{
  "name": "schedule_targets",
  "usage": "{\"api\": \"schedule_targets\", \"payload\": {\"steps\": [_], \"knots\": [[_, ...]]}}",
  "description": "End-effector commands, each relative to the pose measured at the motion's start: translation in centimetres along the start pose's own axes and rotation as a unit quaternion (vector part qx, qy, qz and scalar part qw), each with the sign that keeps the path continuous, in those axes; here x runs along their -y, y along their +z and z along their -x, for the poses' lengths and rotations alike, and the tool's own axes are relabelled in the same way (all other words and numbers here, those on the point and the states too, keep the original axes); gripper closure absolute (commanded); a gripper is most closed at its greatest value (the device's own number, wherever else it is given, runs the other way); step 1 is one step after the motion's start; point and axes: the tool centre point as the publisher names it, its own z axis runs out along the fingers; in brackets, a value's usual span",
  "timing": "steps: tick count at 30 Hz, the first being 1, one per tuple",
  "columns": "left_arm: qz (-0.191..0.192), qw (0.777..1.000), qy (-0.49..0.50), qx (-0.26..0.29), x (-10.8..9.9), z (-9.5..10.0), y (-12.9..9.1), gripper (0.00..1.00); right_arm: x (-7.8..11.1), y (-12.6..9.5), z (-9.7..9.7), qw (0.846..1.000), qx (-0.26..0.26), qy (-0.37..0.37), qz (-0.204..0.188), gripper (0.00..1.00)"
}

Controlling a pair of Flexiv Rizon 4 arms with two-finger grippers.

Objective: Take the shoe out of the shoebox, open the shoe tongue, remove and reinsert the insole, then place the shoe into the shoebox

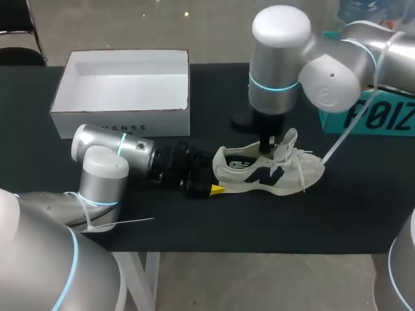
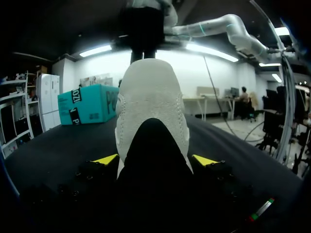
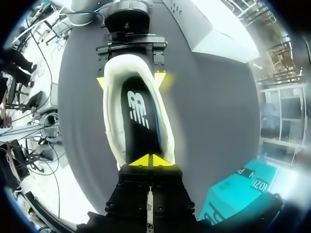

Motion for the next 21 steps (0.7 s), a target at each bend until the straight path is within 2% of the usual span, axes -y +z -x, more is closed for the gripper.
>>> {"api": "schedule_targets", "payload": {"steps": [1,12,21], "knots": [[0.0,1.0,0.0,0.001,-0.8,-0.3,0.6,1.0,-0.7,1.4,1.2,1.0,-0.018,-0.009,-0.001,1.0],[0.0,1.0,0.0,0.001,-0.8,-0.3,0.6,1.0,-1.0,3.8,1.5,0.999,-0.043,-0.017,-0.007,1.0],[0.0,1.0,0.0,0.001,-0.8,-0.3,0.6,1.0,-0.8,5.7,0.1,0.998,-0.066,-0.014,-0.012,1.0]]}}
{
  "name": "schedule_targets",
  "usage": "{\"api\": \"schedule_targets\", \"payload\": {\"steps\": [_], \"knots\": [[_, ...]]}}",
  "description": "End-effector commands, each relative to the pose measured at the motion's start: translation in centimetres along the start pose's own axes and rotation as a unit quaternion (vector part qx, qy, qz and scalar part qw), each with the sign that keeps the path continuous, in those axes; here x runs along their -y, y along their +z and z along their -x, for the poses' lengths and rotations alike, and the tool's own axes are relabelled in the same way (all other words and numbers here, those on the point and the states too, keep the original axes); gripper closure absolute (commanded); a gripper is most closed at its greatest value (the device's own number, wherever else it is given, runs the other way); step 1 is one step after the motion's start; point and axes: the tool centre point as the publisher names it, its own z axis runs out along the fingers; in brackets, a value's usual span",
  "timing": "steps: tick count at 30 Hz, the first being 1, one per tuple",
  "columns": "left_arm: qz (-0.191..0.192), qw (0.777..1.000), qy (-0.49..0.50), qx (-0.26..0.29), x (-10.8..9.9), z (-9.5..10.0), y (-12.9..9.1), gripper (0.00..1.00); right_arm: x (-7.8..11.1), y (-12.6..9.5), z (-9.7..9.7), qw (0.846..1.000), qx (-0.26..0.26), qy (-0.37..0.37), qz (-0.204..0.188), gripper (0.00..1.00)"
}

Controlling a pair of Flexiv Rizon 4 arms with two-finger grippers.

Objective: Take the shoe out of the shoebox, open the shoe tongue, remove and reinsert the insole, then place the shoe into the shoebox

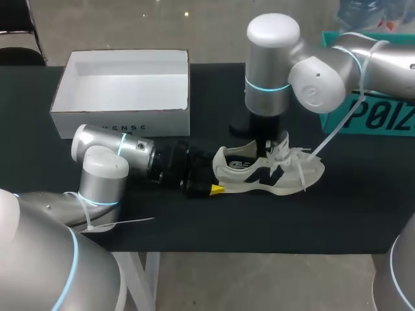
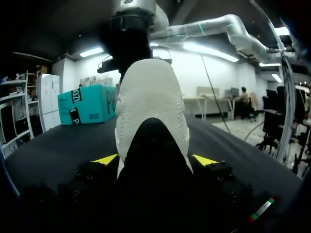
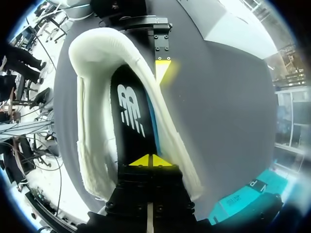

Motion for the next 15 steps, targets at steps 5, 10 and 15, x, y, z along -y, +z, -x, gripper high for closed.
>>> {"api": "schedule_targets", "payload": {"steps": [5,10,15], "knots": [[0.0,1.0,0.0,0.001,-0.86,-0.33,0.63,1.0,-0.68,2.02,-0.21,1.0,-0.014,-0.001,-0.002,1.0],[0.0,1.0,0.0,0.001,-0.86,-0.33,0.63,1.0,-1.05,2.16,-0.19,1.0,-0.017,-0.003,-0.008,0.56],[0.0,1.0,0.0,0.001,-0.86,-0.33,0.63,1.0,-1.06,2.09,-0.14,1.0,-0.019,0.0,-0.009,0.43]]}}
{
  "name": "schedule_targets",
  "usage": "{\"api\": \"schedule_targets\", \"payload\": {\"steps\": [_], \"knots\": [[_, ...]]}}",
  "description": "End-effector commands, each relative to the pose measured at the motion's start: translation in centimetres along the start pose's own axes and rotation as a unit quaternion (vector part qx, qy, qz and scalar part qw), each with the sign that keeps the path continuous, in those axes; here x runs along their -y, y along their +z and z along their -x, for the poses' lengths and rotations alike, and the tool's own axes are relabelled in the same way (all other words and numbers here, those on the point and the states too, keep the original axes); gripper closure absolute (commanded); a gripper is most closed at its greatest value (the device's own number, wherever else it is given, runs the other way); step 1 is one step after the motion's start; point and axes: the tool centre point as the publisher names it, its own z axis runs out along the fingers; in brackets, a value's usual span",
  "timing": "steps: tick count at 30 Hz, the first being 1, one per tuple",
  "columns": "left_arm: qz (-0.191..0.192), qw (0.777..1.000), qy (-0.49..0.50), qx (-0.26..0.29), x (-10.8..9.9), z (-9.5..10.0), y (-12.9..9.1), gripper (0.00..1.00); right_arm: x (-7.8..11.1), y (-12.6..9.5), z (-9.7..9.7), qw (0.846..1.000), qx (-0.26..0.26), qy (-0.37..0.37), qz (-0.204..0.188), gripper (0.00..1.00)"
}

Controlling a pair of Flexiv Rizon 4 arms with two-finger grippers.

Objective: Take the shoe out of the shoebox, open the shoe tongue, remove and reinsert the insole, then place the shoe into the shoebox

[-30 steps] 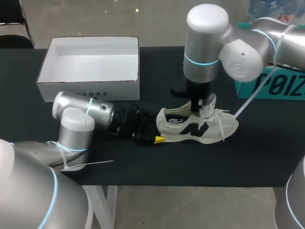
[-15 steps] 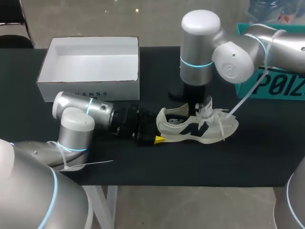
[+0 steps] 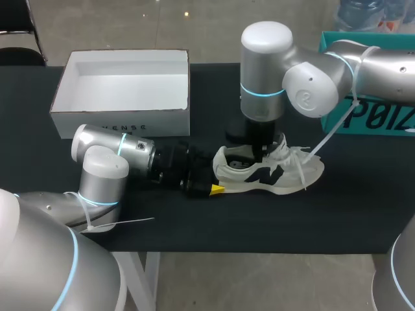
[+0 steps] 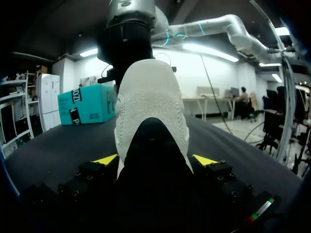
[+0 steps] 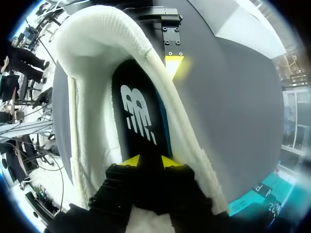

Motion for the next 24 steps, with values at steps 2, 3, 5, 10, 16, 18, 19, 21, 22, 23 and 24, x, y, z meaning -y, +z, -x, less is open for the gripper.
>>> {"api": "schedule_targets", "payload": {"steps": [2,3,5,10,16,18,19,21,22,23,24], "knots": [[0.0,1.0,0.0,0.001,-0.8,-0.4,0.6,1.0,-0.4,0.4,0.6,1.0,-0.002,0.002,-0.004,0.4],[0.0,1.0,0.0,0.001,-0.8,-0.4,0.6,1.0,-0.3,0.4,0.5,1.0,-0.003,0.002,-0.003,0.4],[0.0,1.0,0.0,0.001,-0.8,-0.4,0.6,1.0,-0.2,0.5,0.5,1.0,-0.004,0.003,-0.003,0.43],[0.0,1.0,0.0,0.001,-0.8,-0.4,0.6,1.0,-0.2,1.0,0.2,1.0,-0.009,0.004,-0.004,0.39],[0.0,1.0,0.0,0.001,-0.8,-0.4,0.6,1.0,-0.6,2.2,-0.3,1.0,-0.019,0.005,-0.001,0.47],[0.0,1.0,0.0,0.001,-0.8,-0.4,0.6,1.0,-0.7,2.8,-0.5,1.0,-0.024,0.004,0.001,0.48],[0.0,1.0,0.0,0.001,-0.8,-0.4,0.6,1.0,-0.8,3.0,-0.6,1.0,-0.026,0.004,0.003,0.49],[0.0,1.0,0.0,0.001,-0.8,-0.4,0.6,1.0,-1.0,3.6,-0.8,1.0,-0.03,0.005,0.004,0.48],[0.0,1.0,0.0,0.001,-0.8,-0.4,0.6,1.0,-1.1,3.9,-1.0,0.999,-0.031,0.005,0.004,0.48],[0.0,1.0,0.0,0.001,-0.8,-0.4,0.6,1.0,-1.2,4.2,-1.1,0.999,-0.033,0.005,0.005,0.47],[0.0,1.0,0.0,0.001,-0.8,-0.4,0.6,1.0,-1.2,4.5,-1.2,0.999,-0.036,0.005,0.005,0.46]]}}
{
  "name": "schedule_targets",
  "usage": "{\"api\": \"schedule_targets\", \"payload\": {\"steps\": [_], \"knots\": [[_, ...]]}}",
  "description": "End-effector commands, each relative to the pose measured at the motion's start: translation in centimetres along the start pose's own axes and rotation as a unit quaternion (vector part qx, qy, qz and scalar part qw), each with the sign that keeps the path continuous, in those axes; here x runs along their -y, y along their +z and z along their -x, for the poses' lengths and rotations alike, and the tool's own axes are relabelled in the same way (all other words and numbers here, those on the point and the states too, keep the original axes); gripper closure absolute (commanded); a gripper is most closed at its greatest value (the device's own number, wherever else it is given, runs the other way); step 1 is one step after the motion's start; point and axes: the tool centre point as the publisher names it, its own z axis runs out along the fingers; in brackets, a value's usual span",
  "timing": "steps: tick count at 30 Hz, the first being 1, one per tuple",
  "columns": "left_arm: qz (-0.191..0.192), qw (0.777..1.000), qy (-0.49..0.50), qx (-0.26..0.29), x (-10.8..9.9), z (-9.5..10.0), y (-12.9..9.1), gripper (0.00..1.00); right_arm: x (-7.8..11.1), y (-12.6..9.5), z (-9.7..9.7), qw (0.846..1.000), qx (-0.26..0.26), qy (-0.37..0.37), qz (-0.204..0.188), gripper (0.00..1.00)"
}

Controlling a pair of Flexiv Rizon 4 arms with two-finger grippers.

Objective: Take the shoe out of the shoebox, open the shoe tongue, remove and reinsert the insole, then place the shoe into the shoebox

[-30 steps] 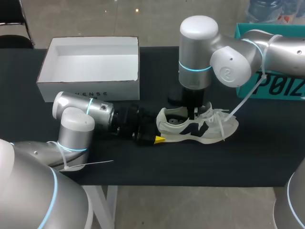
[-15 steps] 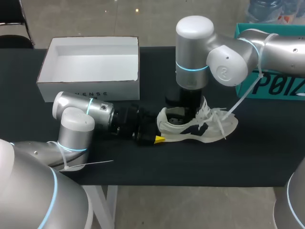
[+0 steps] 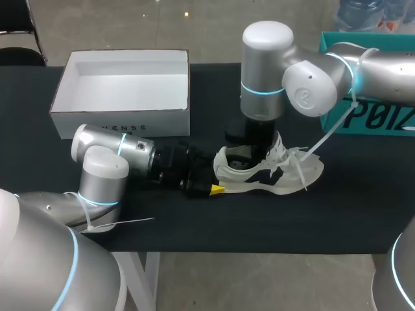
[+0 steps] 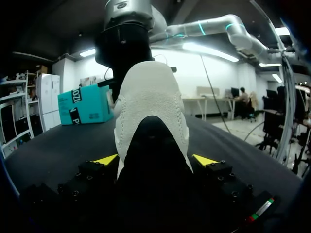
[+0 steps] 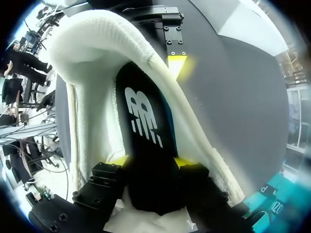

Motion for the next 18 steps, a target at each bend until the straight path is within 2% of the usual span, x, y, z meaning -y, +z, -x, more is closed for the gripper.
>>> {"api": "schedule_targets", "payload": {"steps": [1,3,5,6,7,8,9,12,18], "knots": [[0.0,1.0,0.001,0.001,-0.8,-0.3,0.6,1.0,-1.0,4.1,-0.4,1.0,-0.009,-0.001,-0.002,0.44],[0.0,1.0,0.001,0.001,-0.8,-0.3,0.6,1.0,-1.1,4.7,-0.5,1.0,-0.011,0.001,-0.002,0.4],[0.0,1.0,0.001,0.001,-0.8,-0.3,0.6,1.0,-1.2,5.1,-0.7,1.0,-0.013,0.002,-0.004,0.41],[0.0,1.0,0.001,0.001,-0.8,-0.3,0.6,1.0,-1.3,5.4,-0.9,1.0,-0.013,0.004,-0.01,0.52],[0.0,1.0,0.001,0.001,-0.8,-0.3,0.6,1.0,-1.4,5.6,-1.0,1.0,-0.014,0.003,-0.012,0.58],[0.0,1.0,0.001,0.001,-0.8,-0.3,0.6,1.0,-1.5,5.8,-1.1,1.0,-0.015,0.004,-0.014,0.75],[0.0,1.0,0.001,0.001,-0.8,-0.3,0.6,1.0,-1.5,5.9,-1.1,1.0,-0.016,0.005,-0.015,1.0],[0.0,1.0,0.001,0.001,-0.8,-0.3,0.6,1.0,-1.5,5.9,-1.4,1.0,-0.016,0.009,-0.014,1.0],[0.0,1.0,0.001,0.001,-0.8,-0.3,0.6,1.0,-1.1,4.6,-1.5,1.0,-0.006,0.02,-0.013,1.0]]}}
